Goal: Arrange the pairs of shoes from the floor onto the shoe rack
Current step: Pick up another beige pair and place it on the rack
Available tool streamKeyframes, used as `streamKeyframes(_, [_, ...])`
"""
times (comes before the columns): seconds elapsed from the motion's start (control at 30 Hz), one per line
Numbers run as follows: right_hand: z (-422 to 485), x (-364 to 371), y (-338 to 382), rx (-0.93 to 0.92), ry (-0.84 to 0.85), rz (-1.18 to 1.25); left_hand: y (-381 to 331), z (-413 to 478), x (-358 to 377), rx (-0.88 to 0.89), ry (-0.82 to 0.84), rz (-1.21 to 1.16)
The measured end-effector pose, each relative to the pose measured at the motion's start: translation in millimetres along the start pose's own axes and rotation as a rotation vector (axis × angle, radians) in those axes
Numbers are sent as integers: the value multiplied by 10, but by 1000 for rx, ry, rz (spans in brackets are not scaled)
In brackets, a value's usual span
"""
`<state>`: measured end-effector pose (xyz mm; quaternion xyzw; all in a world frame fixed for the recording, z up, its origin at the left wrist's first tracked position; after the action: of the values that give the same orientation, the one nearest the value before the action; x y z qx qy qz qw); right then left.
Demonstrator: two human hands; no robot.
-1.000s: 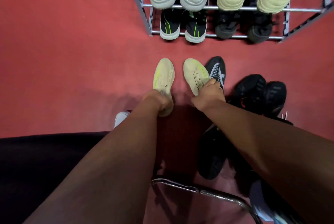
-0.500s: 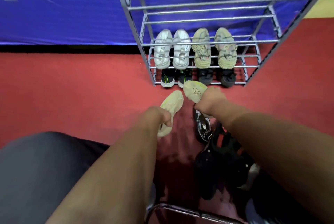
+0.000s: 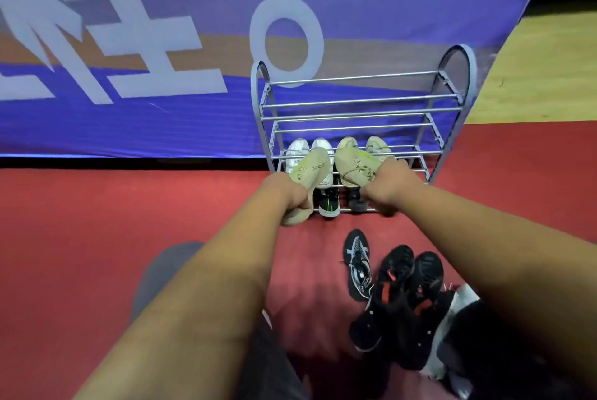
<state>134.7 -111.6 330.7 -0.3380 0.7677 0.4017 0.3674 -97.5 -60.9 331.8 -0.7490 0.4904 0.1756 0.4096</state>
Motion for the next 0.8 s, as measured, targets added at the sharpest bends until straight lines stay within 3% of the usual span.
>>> streamKeyframes(0.23, [360, -169, 138, -61, -50, 77, -76, 353, -229, 51, -132, -32])
streamKeyframes(0.4, [967, -174, 274, -112, -49, 127, -175, 931, -517, 52, -171, 224])
streamKeyframes(0.53, [1560, -105, 312, -96, -42, 132, -263, 1491, -669, 44, -201, 300])
streamKeyframes(0.8, [2592, 289, 351, -110, -100, 331, -447, 2436, -451, 23, -304, 32])
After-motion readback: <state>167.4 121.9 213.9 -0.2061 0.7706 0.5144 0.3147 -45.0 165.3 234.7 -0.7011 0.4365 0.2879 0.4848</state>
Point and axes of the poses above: each hand's wrist, its own z-axis towards the middle knuckle, its own x-axis out of the palm, y = z × x, the point moved 5 cm from there along z, towards the middle knuckle, and after that the axes turned 11 degrees about y, right-handed, at the moved point
